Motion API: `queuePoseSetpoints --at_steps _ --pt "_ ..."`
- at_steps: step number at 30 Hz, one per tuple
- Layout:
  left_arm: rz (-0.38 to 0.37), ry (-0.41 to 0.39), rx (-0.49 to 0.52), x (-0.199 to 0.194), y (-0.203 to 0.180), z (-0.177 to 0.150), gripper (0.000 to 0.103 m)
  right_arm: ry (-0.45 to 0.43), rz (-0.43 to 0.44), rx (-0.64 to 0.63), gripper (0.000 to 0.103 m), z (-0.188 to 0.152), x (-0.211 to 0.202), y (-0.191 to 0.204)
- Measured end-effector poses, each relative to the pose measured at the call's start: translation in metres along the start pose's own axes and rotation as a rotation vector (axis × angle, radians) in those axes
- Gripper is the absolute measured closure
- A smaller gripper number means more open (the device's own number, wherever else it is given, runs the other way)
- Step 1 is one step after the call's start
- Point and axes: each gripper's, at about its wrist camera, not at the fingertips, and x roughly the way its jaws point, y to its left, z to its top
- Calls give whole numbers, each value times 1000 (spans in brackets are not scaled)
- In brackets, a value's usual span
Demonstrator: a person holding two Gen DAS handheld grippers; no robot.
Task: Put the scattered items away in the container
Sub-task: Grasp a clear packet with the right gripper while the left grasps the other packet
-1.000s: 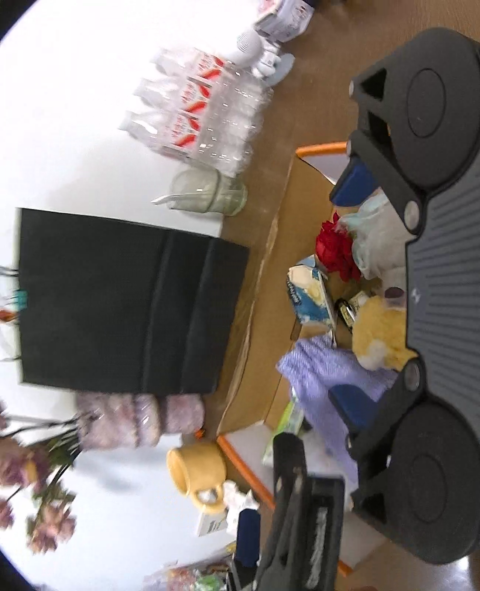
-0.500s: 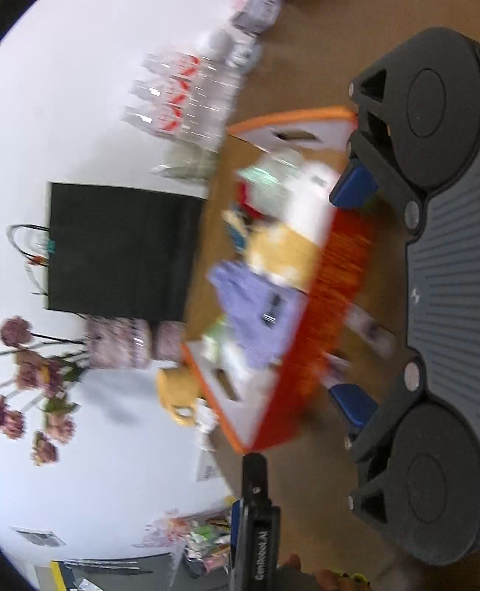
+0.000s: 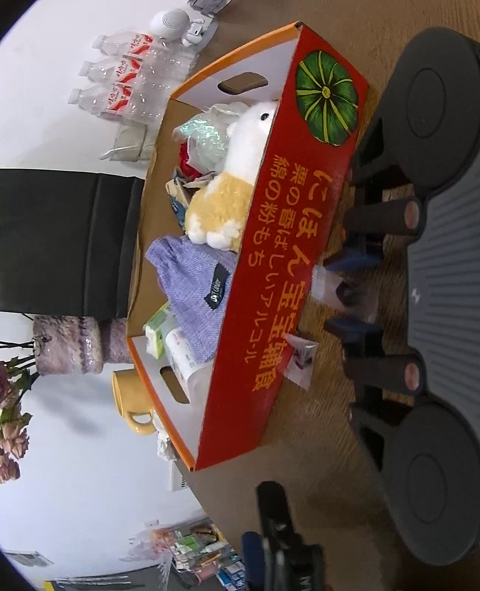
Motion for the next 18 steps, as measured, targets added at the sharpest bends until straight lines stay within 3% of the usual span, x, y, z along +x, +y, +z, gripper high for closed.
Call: queuePoseSetpoints --at_steps 1,8,15,18 --pt "-4 3 4 0 -1 -1 0 0 1 -6 85 0 0 0" --pt "-9 20 27 3 -11 -4 0 -19 11 3 88 -9 -12 -10" --pt "-110 63 83 14 -60 -1 0 -43 -10 47 88 -19 -30 -35" --pt "-111 86 94 25 -79 -1 1 -56 -10 67 88 -24 -37 -45"
